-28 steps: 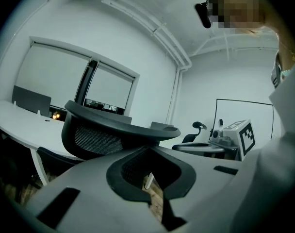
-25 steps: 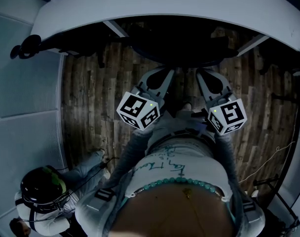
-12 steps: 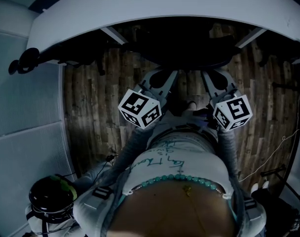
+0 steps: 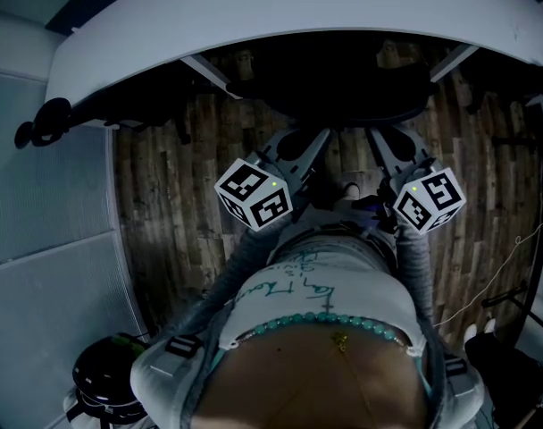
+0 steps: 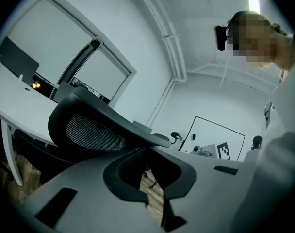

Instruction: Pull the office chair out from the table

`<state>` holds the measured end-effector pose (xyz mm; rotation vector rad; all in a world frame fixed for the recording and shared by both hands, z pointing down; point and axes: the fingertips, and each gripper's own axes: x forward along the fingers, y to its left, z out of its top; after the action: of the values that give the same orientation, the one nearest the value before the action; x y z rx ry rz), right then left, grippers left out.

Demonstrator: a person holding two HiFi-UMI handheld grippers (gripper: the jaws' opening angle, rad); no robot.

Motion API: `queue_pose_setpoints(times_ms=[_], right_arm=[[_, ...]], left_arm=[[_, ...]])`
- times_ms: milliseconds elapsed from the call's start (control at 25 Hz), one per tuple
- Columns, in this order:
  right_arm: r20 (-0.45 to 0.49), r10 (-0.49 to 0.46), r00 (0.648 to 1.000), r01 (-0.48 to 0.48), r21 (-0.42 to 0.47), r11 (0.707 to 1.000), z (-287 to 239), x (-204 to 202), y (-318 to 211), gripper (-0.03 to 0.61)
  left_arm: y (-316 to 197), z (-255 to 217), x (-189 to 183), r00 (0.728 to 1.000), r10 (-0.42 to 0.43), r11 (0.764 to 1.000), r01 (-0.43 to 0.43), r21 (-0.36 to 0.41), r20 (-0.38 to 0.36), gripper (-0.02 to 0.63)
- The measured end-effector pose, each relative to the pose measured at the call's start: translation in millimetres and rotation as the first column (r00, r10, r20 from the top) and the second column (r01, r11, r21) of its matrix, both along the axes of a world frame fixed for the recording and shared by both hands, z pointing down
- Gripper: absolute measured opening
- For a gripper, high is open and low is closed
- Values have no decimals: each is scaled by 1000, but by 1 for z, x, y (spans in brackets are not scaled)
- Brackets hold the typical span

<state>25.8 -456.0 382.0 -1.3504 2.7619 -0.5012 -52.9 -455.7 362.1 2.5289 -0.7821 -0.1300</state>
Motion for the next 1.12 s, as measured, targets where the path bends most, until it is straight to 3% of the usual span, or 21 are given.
queue_pose_setpoints(times_ms=[320, 480, 560, 760, 840, 960, 1120], right_arm=[[201, -11, 979, 22, -53, 998, -5, 2, 2, 25], [236, -7, 972, 22, -62, 998, -6, 4, 4, 38], [258, -13, 966, 32, -68, 997, -6, 5, 7, 82], [414, -15, 910, 58, -93, 994, -12, 14, 11, 157], [469, -26, 883, 79, -95, 992, -16, 12, 13, 195], [515, -15, 857, 84, -110, 990, -18, 10, 11, 233], [552, 49, 832, 39, -147, 988, -21, 19, -2, 256]], left_arm=[[-4, -1, -6, 995, 22, 997, -29, -75, -100, 14], [-2, -1, -9, 989, 31, 995, -45, -91, -145, 14], [-2, -1, -9, 987, 34, 994, -50, -101, -159, 18], [-3, 1, -7, 983, 25, 988, -52, -145, -183, 65], [-2, -2, -11, 975, 12, 986, -48, -157, -221, 121], [-4, -9, -15, 959, -7, 986, -41, -164, -285, 151], [-13, -13, -9, 956, -26, 985, -26, -173, -292, 195]])
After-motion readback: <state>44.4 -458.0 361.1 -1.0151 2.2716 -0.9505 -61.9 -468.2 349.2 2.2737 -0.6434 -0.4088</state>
